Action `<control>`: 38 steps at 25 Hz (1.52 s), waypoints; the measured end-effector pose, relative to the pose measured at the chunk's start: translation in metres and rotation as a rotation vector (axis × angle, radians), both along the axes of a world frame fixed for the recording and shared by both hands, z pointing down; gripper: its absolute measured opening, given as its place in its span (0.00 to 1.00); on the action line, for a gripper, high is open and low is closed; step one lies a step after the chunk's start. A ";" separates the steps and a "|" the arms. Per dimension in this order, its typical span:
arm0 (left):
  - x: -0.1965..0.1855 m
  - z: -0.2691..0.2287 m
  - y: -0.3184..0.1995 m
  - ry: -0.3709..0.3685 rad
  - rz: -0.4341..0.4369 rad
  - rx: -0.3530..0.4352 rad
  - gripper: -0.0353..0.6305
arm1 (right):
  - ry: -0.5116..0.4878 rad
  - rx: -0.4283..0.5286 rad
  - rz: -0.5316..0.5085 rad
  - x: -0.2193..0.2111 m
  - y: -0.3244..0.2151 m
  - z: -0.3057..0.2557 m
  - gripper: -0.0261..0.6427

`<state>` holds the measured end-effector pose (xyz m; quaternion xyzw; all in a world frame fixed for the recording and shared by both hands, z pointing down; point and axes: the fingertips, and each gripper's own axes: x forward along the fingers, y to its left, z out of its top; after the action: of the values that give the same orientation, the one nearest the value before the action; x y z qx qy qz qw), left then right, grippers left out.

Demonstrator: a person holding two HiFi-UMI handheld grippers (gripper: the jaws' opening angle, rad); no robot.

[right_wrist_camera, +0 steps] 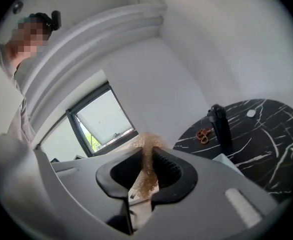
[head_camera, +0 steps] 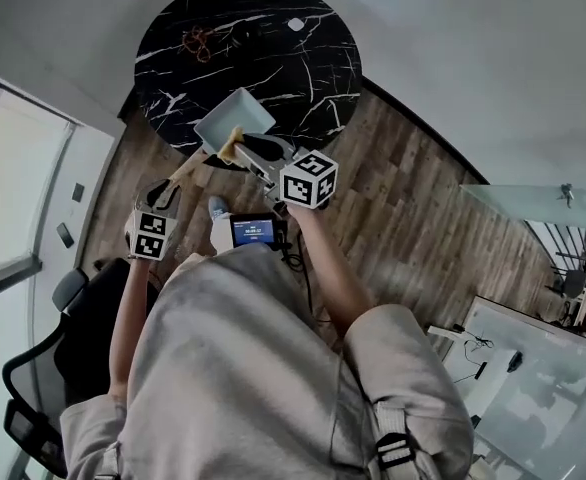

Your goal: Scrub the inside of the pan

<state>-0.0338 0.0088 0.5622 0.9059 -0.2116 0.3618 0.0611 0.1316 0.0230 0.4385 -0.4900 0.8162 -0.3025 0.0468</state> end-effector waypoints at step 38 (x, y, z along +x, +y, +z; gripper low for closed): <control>-0.019 -0.246 0.217 0.562 -0.046 0.453 0.06 | 0.566 0.353 0.286 -0.098 0.253 -0.132 0.15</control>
<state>-0.0528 0.2255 0.3164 0.9556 -0.2815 0.0413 -0.0773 0.0336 0.2758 0.3067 -0.6479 0.7597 0.0002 -0.0555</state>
